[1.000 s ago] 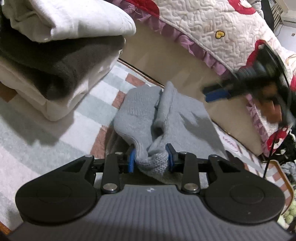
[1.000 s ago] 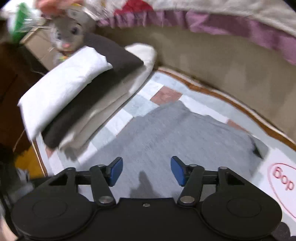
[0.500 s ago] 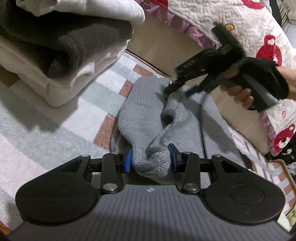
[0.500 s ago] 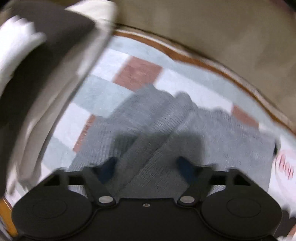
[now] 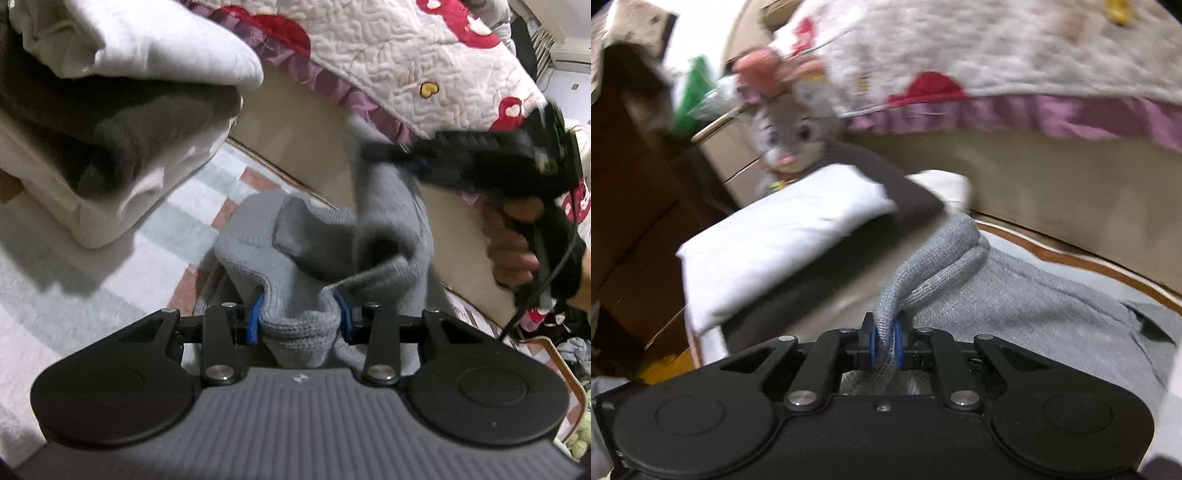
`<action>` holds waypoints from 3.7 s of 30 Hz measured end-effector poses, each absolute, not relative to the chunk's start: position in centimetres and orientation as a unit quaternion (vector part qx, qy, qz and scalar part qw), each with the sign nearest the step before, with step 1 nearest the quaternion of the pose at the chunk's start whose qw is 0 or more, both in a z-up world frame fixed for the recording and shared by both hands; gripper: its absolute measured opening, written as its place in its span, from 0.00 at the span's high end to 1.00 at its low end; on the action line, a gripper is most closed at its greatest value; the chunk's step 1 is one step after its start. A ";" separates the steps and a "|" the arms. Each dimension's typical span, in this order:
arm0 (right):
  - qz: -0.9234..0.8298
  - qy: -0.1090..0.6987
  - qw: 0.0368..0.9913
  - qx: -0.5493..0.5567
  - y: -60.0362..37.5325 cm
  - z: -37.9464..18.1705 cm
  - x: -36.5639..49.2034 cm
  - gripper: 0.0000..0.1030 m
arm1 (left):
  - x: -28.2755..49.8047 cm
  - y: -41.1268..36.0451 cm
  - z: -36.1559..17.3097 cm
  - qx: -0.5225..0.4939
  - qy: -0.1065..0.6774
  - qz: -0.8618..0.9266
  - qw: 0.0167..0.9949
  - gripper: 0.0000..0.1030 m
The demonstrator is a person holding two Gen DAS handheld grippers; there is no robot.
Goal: Fold clothes
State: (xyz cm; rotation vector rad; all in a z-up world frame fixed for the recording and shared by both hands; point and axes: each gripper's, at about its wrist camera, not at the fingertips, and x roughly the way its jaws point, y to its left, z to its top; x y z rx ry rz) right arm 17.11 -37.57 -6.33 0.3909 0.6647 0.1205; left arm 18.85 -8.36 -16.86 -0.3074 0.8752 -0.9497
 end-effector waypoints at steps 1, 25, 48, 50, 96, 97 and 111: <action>0.062 0.330 0.925 0.177 -37.0 -6.5 18.1 0.87 | 19.1 -8.2 -17.1 -0.145 0.418 -0.439 0.782 0.63; 0.087 0.589 0.800 -0.075 -30.3 -11.6 33.2 0.32 | 16.7 -11.3 -17.6 -0.079 0.343 -0.487 0.799 0.83; -0.078 0.456 0.887 -0.003 -38.2 -11.0 29.2 0.88 | 20.3 -10.8 -20.9 -0.092 0.420 -0.414 0.802 0.77; -0.077 0.418 0.900 0.094 -39.7 -9.7 27.1 0.58 | 20.3 -10.6 -20.2 -0.079 0.417 -0.414 0.805 0.76; 0.092 0.407 0.863 0.285 -39.3 -14.3 -1.2 0.43 | 17.6 -9.1 -18.0 -0.022 0.442 -0.304 0.843 0.86; 0.071 0.394 0.862 0.310 -40.1 -14.7 -2.0 0.39 | 17.8 -9.1 -18.0 -0.024 0.443 -0.305 0.843 0.84; 0.046 0.362 0.778 0.511 -37.7 -23.6 0.6 0.38 | 18.6 -10.4 -18.3 -0.020 0.430 -0.302 0.850 0.82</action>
